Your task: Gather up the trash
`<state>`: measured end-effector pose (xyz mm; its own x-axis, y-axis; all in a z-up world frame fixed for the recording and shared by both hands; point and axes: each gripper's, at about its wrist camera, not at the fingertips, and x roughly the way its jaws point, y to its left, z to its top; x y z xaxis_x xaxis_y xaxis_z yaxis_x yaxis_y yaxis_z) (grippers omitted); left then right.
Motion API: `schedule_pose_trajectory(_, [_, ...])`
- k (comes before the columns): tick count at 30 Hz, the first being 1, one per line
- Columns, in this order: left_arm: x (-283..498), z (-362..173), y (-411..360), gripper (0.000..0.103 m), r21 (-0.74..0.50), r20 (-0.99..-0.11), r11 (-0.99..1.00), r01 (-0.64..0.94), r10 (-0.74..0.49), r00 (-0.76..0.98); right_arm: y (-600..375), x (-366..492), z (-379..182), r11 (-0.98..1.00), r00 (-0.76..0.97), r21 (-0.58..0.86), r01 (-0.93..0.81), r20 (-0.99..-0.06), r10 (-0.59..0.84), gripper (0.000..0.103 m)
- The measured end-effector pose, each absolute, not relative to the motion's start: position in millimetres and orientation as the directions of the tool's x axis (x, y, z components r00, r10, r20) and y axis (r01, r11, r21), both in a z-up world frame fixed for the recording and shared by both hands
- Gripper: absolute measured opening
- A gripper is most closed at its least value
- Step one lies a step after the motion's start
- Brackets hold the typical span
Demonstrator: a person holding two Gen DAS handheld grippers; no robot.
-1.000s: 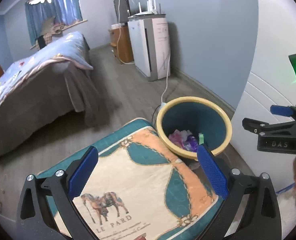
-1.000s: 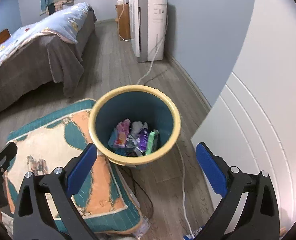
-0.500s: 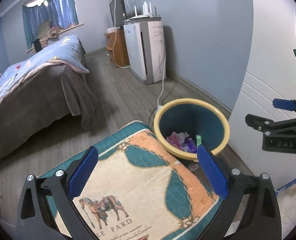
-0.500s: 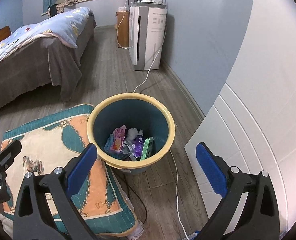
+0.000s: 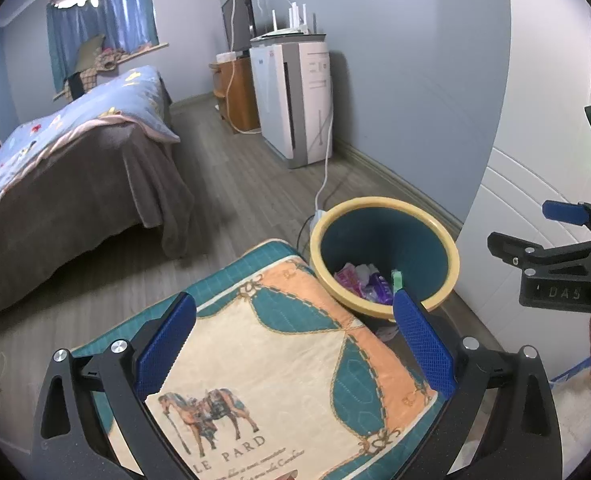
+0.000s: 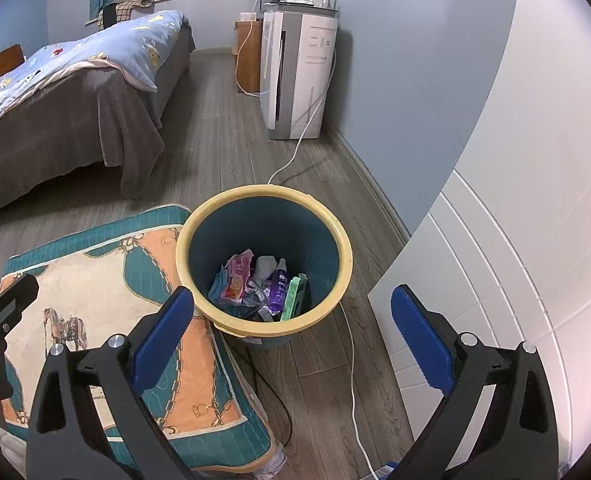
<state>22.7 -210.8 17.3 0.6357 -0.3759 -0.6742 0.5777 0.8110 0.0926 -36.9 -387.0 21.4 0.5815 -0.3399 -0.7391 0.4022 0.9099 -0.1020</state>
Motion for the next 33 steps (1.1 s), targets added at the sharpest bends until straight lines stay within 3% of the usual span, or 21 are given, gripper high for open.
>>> schedule_pose_trajectory(33, [21.9,17.5,-214.6,0.098,0.081,-0.673,0.808,0.584,-0.388,0.629,-388.4,-36.7,20.9,0.91,0.578,-0.102,0.401,-0.742,-0.338,0.097])
